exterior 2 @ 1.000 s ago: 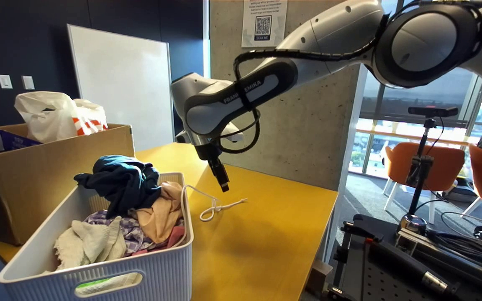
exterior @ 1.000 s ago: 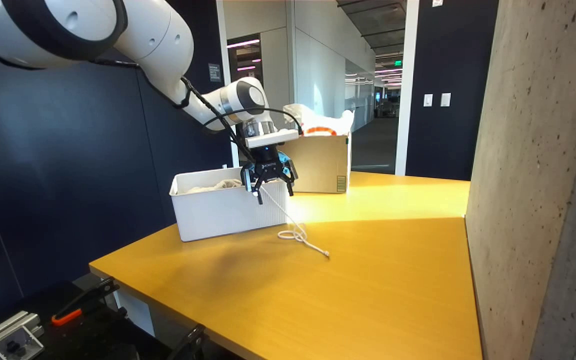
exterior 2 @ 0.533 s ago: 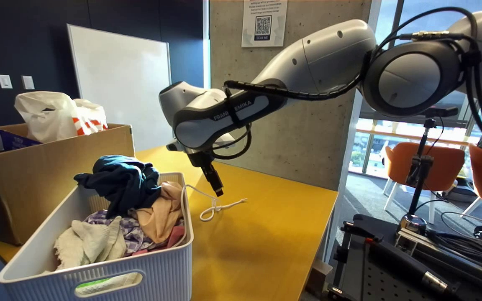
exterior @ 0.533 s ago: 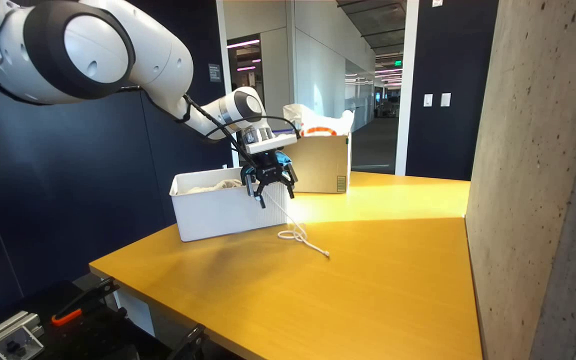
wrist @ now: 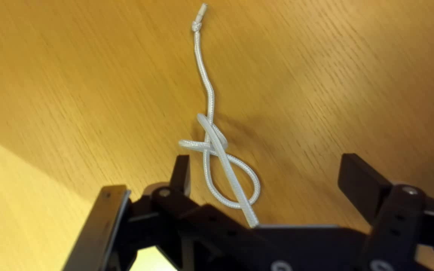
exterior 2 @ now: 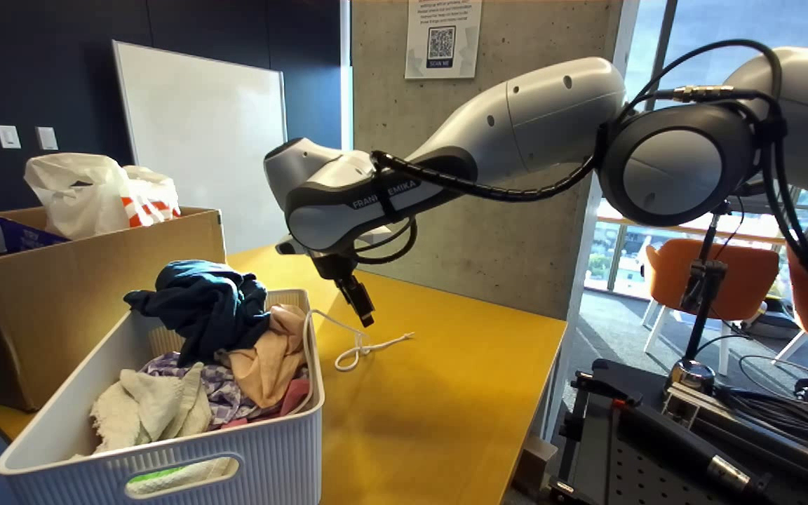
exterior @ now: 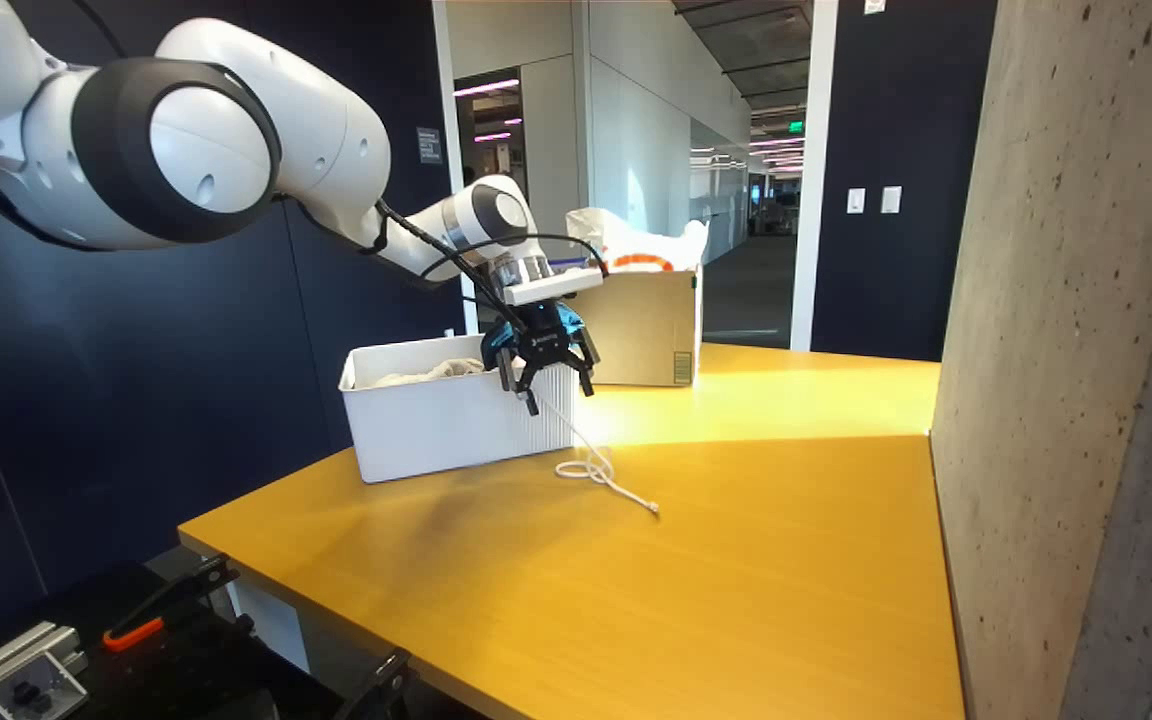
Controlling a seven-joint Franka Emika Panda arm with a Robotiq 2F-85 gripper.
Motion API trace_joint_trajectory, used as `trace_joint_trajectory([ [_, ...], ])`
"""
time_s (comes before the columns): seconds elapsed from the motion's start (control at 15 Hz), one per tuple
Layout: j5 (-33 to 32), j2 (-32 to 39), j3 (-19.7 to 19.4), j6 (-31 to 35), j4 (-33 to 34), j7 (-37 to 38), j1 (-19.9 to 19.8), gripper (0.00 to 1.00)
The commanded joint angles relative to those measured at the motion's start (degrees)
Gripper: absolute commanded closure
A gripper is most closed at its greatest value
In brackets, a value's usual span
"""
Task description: Remove the white rope from the white basket and put it on the table
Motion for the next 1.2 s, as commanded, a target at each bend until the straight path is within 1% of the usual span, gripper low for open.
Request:
trace_joint_trajectory([
  [0.0,0.2,0.0,0.01,-0.58,0.54,-0.22,0.0,0.0],
  [0.33,0.48,0.03,0.02,-1.3,1.19,-0.53,0.0,0.0],
  [0.53,-1.79,0.04,-0.31,9.08,0.03,-1.46,0.0,0.0],
  [0.67,-2.83,-0.05,-0.21,18.02,-2.01,-1.72,-0.39,0.0],
  [0.8,-1.67,-0.61,1.41,24.48,-5.29,-2.25,-0.99,0.0],
  [0.93,-1.09,-1.97,2.14,27.85,-10.11,-1.61,-0.95,0.0],
  [1.07,-3.07,-5.04,0.21,31.06,-17.31,1.76,0.03,0.0],
  [1.13,-4.58,-6.41,-1.63,34.33,-20.47,4.54,0.54,0.0],
])
